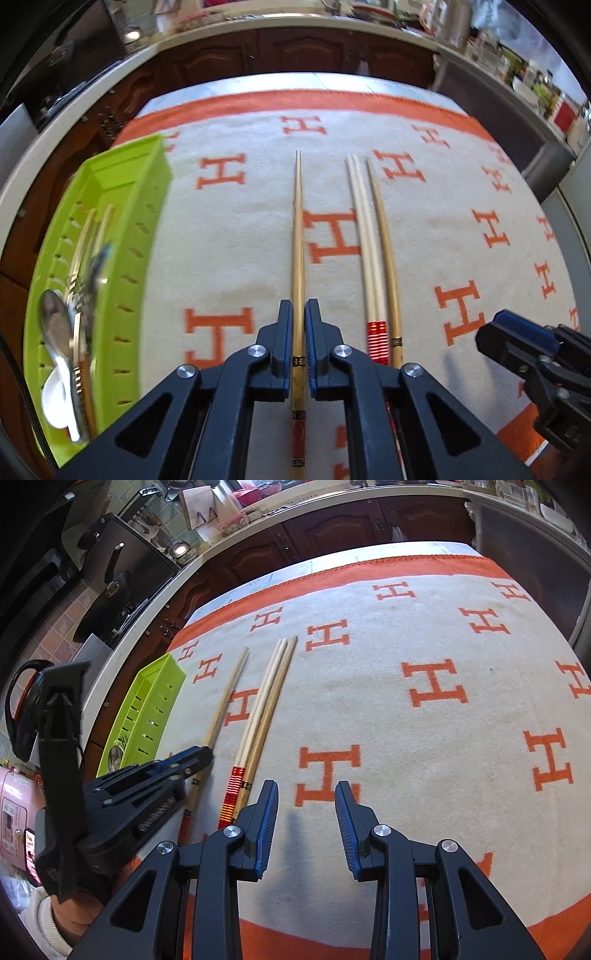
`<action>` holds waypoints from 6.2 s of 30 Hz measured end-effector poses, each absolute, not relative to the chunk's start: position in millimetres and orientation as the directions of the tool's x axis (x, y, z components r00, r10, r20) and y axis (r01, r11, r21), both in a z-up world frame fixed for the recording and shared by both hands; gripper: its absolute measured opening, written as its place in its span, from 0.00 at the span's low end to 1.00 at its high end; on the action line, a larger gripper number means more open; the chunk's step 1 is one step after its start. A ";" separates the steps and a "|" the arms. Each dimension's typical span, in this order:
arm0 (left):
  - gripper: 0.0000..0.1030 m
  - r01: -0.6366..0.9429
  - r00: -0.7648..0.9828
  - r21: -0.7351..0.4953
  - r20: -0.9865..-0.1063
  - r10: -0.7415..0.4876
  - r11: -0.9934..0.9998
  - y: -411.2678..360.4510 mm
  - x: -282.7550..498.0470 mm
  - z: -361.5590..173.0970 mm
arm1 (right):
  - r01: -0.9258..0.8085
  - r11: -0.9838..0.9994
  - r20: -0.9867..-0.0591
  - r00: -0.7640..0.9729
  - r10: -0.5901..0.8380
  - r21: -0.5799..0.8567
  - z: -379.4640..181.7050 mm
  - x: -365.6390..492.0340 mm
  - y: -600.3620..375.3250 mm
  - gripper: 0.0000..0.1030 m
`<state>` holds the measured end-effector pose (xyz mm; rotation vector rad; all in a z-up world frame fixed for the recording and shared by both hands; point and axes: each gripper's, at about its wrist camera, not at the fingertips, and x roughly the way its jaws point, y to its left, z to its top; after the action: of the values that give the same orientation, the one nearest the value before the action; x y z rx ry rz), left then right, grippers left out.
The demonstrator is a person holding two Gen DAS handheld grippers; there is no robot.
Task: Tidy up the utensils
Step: 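Grasp a single wooden chopstick with the left tool, then carry the chopstick into the tray with the left tool while the right grasps another chopstick, then carry the held chopstick into the green tray and open the right tool, then move both tools back to the last pair of red-banded chopsticks, then grasp one red-banded chopstick with the left tool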
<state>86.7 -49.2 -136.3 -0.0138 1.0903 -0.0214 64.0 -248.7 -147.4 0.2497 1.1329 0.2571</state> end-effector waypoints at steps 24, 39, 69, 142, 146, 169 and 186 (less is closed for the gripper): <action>0.04 -0.213 0.562 0.037 -0.813 0.153 0.976 95.5 28.0 -68.5 | -0.102 0.986 -0.916 0.370 0.158 0.129 -168.7 83.6 -165.4 0.09; 0.05 -0.211 0.494 0.051 -0.856 0.151 0.976 112.7 41.1 -100.0 | -0.083 0.997 -0.920 0.390 0.039 0.007 -170.1 92.5 -150.7 0.06; 0.48 -0.414 0.563 -0.003 -0.787 0.253 0.910 186.1 -8.4 -56.4 | -0.229 0.914 -0.855 0.334 0.397 0.335 -44.0 79.8 -39.6 0.06; 0.76 0.014 0.537 0.105 -0.840 0.081 0.994 -29.2 39.1 -65.9 | 0.021 0.962 -0.884 0.399 0.243 0.273 -121.3 65.9 -218.9 0.17; 0.76 0.055 0.500 0.040 -0.866 0.008 0.998 -49.4 54.5 -81.0 | 0.055 0.959 -0.891 0.387 0.238 0.279 -136.7 67.4 -239.5 0.17; 0.55 0.057 0.370 0.057 -0.929 0.032 0.997 -82.8 90.2 -145.5 | 0.076 0.950 -0.878 0.409 0.248 0.304 -153.3 72.7 -270.6 0.18; 0.18 0.069 0.408 0.010 -0.913 -0.019 0.998 -84.5 96.9 -151.5 | 0.057 0.956 -0.882 0.406 0.240 0.287 -154.3 73.3 -264.4 0.18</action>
<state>96.9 -84.5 -151.5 0.0487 1.1496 -0.0559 73.3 -264.4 -154.3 0.2912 1.1513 0.1177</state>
